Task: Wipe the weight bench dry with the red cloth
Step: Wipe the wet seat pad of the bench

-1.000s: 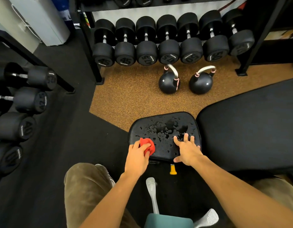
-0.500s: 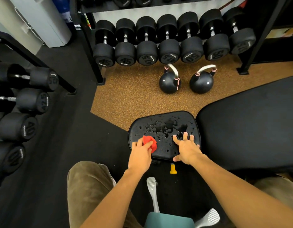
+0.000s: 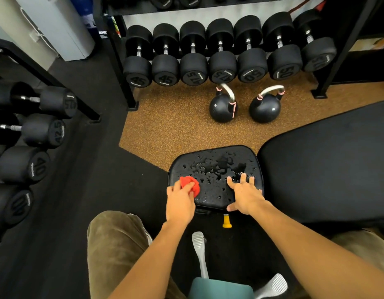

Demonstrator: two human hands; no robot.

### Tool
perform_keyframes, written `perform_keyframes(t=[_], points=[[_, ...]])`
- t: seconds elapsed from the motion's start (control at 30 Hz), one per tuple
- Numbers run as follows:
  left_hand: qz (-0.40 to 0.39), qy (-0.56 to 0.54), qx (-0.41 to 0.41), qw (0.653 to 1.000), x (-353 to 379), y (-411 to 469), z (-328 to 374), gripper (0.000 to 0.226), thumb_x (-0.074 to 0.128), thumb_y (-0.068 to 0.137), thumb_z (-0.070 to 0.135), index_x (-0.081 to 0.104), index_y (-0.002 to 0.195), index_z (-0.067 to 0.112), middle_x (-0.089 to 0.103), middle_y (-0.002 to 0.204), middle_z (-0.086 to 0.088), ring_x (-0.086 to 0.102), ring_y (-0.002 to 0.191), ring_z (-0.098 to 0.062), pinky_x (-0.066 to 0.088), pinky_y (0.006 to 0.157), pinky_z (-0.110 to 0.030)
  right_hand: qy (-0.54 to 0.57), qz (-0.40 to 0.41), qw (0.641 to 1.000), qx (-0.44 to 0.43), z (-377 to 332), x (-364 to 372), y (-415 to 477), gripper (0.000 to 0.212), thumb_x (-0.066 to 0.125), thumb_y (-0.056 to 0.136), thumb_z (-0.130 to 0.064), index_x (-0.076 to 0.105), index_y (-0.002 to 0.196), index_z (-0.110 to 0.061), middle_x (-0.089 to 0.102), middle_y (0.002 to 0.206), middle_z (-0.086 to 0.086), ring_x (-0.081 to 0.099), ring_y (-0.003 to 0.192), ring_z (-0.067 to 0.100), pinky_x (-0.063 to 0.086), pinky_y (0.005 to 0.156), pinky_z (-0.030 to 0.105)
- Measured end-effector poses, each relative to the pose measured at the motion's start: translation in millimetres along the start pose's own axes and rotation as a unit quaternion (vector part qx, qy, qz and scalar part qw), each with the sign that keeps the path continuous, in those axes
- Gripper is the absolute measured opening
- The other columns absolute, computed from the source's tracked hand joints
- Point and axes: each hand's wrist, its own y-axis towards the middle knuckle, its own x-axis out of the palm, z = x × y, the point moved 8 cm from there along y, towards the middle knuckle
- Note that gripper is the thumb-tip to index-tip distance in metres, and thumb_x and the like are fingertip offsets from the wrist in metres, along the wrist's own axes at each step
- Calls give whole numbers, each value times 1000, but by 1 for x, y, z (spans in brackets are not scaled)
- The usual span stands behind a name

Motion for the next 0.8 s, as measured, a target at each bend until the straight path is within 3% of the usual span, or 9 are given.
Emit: perform_keyframes(t=[0.1, 0.2, 0.37, 0.47, 0.63, 0.8], points=[[-28, -11, 53, 998, 12, -25, 15, 40, 53, 104, 22, 58, 143, 30, 46, 151, 1, 40, 131, -27, 42, 109, -35, -3, -1, 1000, 4, -1, -2, 3, 115, 82, 84, -44, 0, 164, -33, -11, 170, 18, -7, 156, 47, 26, 120, 66], [-33, -26, 57, 997, 12, -39, -1, 41, 60, 99, 18, 61, 137, 33, 49, 145, 7, 42, 128, -20, 46, 106, -32, -7, -3, 1000, 4, -1, -3, 5, 116, 82, 83, -45, 0, 164, -34, -10, 170, 18, -6, 156, 47, 27, 120, 65], [35, -109, -38, 993, -11, -22, -34, 36, 65, 95, 14, 69, 126, 30, 57, 135, -4, 55, 116, -29, 41, 100, -31, -10, 3, 1000, 3, 1, -2, 5, 116, 82, 83, -45, -1, 164, -33, -10, 170, 18, -5, 156, 47, 28, 120, 64], [86, -154, -70, 982, -27, -7, -47, 36, 64, 96, 13, 66, 129, 28, 55, 133, -9, 56, 117, -33, 43, 100, -37, -13, 2, 1000, 2, -1, -2, 5, 116, 82, 83, -46, -1, 164, -34, -9, 170, 18, -5, 156, 47, 29, 120, 64], [36, -61, -67, 995, -9, -3, -43, 48, 53, 102, 14, 53, 147, 30, 43, 147, -15, 47, 124, -40, 41, 107, -45, -15, -6, 1000, 6, -1, -3, 6, 116, 81, 84, -46, -2, 164, -33, -8, 170, 18, -4, 156, 47, 29, 120, 63], [41, -64, -69, 995, 10, -44, -8, 49, 55, 101, 15, 52, 148, 28, 39, 149, -8, 38, 133, -29, 45, 109, -39, -19, -1, 1000, 6, -2, -2, 6, 117, 82, 83, -45, -1, 164, -32, -6, 170, 19, -2, 156, 47, 30, 119, 62]])
